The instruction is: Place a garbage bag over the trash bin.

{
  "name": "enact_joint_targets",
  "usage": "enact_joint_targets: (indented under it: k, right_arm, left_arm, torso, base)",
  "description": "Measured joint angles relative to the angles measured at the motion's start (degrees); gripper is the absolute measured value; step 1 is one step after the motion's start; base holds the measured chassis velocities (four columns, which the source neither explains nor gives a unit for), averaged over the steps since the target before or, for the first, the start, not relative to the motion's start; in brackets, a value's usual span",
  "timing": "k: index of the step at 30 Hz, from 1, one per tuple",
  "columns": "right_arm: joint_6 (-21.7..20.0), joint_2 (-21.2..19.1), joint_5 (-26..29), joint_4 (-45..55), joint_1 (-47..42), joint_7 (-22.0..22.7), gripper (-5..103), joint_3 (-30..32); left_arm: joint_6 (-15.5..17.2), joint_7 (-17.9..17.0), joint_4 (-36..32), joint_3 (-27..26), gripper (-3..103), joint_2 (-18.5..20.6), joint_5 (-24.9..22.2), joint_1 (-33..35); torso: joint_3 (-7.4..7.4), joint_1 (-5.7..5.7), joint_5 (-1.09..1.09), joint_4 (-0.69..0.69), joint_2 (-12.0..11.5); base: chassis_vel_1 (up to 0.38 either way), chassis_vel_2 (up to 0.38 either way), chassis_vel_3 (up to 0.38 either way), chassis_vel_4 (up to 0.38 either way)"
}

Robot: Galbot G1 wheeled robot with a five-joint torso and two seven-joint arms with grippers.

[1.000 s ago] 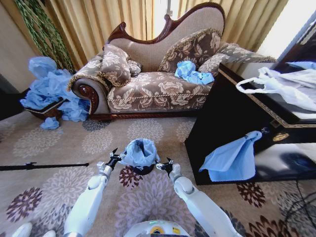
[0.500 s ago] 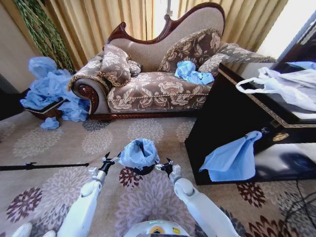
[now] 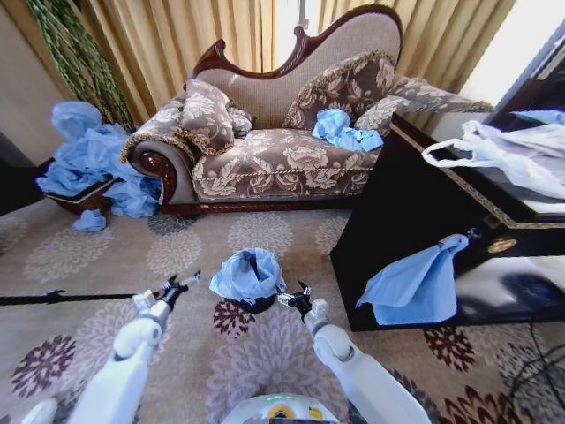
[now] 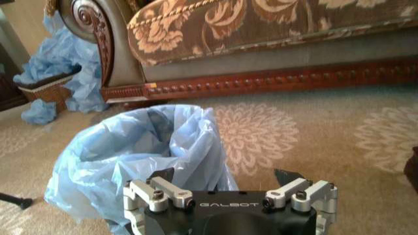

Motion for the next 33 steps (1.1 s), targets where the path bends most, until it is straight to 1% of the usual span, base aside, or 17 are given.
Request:
enact_joint_targets:
  k: [4, 5, 6, 8, 10, 11, 13, 15, 19, 20, 22, 24, 25, 27, 28, 32, 33]
  right_arm:
    - [0.59, -0.21, -0.75, 1.30, -1.52, 0.07, 100, 0.97]
    - [0.88, -0.35, -1.02, 1.77, -2.04, 0.16, 100, 1.33]
    - [0.88, -0.35, -1.02, 1.77, -2.04, 0.16, 100, 1.33]
    - [1.05, -0.41, -1.12, 2.18, -2.27, 0.36, 100, 1.62]
    - [1.08, -0.25, -1.07, 2.18, -1.84, 0.54, 100, 1.29]
    - [1.08, 0.07, -0.98, 2.03, -1.33, 0.58, 100, 0.98]
    - [1.10, 0.27, -0.92, 1.87, -1.15, 0.69, 100, 0.89]
    - [1.12, 0.34, -0.83, 1.76, -1.14, 0.77, 100, 0.96]
    - [1.50, -0.13, -0.42, 1.60, -1.46, 1.10, 100, 2.55]
    - [1.50, -0.13, -0.42, 1.60, -1.46, 1.10, 100, 2.55]
    - [1.72, -0.72, -0.12, 1.65, -1.84, 1.39, 100, 3.74]
    - [1.79, -1.24, 0.09, 2.10, -2.43, 1.40, 100, 4.92]
    - [1.79, -1.24, 0.09, 2.10, -2.43, 1.40, 100, 4.92]
    - [1.79, -1.31, 0.51, 2.71, -2.56, 1.44, 100, 5.53]
    - [1.79, -1.31, 0.51, 2.71, -2.56, 1.44, 100, 5.53]
    - [1.66, -1.16, 1.16, 2.78, -1.58, 1.30, 100, 5.58]
    - [1.66, -1.16, 1.16, 2.78, -1.58, 1.30, 100, 5.58]
  left_arm:
    - [3.45, -5.09, -5.12, 2.99, 100, 2.33, -4.06, -2.07]
    - [6.15, -9.44, -6.79, 5.64, 100, 3.33, -8.15, -4.36]
    - [6.15, -9.44, -6.79, 5.64, 100, 3.33, -8.15, -4.36]
    - [9.03, -16.71, -7.75, 10.75, 103, 4.13, -15.36, -9.14]
    - [9.73, -20.21, -7.78, 14.08, 97, 4.23, -18.59, -11.33]
    - [10.01, -22.44, -7.33, 16.67, 92, 4.14, -20.47, -12.94]
    - [10.27, -23.82, -6.56, 18.81, 86, 3.91, -21.91, -14.29]
    - [10.57, -24.90, -5.74, 20.56, 86, 3.60, -23.34, -15.32]
    - [10.47, -31.42, 0.48, 28.78, 65, 0.41, -28.20, -21.62]
    - [10.47, -31.42, 0.48, 28.78, 65, 0.41, -28.20, -21.62]
    - [9.95, -33.05, 5.72, 32.85, 54, -2.15, -28.36, -25.28]
    - [8.91, -33.95, 12.08, 36.88, 48, -4.90, -27.15, -28.84]
    - [8.91, -33.95, 12.08, 36.88, 48, -4.90, -27.15, -28.84]
    - [7.64, -34.38, 17.95, 39.01, 38, -6.63, -25.18, -30.97]
    - [7.64, -34.38, 17.95, 39.01, 38, -6.63, -25.18, -30.97]
    - [6.27, -35.54, 23.77, 38.47, 16, -7.21, -23.45, -31.22]
    - [6.27, -35.54, 23.77, 38.47, 16, -7.21, -23.45, -31.22]
  torso:
    - [0.00, 0.00, -0.03, 0.02, 0.00]
    - [0.01, 0.00, -0.03, 0.01, 0.00]
    - [0.01, 0.00, -0.03, 0.01, 0.00]
    - [0.01, 0.00, -0.01, 0.00, 0.00]
    - [0.01, 0.01, -0.07, -0.05, 0.00]
    - [0.01, 0.01, 0.00, 0.02, 0.00]
    - [0.01, 0.01, 0.01, 0.04, 0.00]
    - [0.02, 0.01, -0.05, 0.04, 0.00]
    - [0.01, 0.01, -0.02, 0.01, 0.00]
    - [0.01, 0.01, -0.02, 0.01, 0.00]
    - [0.02, 0.01, -0.02, 0.02, 0.00]
    - [0.02, 0.02, -0.03, -0.04, 0.00]
    - [0.02, 0.02, -0.03, -0.04, 0.00]
    - [0.02, 0.01, -0.02, -0.04, 0.00]
    - [0.02, 0.01, -0.02, -0.04, 0.00]
    - [0.01, 0.01, -0.01, 0.07, 0.00]
    - [0.01, 0.01, -0.01, 0.07, 0.00]
  base:
    - [0.000, 0.000, 0.000, 0.000]
    - [0.000, 0.000, 0.000, 0.000]
    - [0.000, 0.000, 0.000, 0.000]
    - [0.000, 0.000, 0.000, 0.000]
    - [0.000, 0.000, 0.000, 0.000]
    - [0.000, 0.000, 0.000, 0.000]
    - [0.000, 0.000, 0.000, 0.000]
    - [0.000, 0.000, 0.000, 0.000]
    - [0.000, 0.000, 0.000, 0.000]
    - [0.000, 0.000, 0.000, 0.000]
    - [0.000, 0.000, 0.000, 0.000]
    - [0.000, 0.000, 0.000, 0.000]
    - [0.000, 0.000, 0.000, 0.000]
    - [0.000, 0.000, 0.000, 0.000]
    - [0.000, 0.000, 0.000, 0.000]
    - [0.000, 0.000, 0.000, 0.000]
    - [0.000, 0.000, 0.000, 0.000]
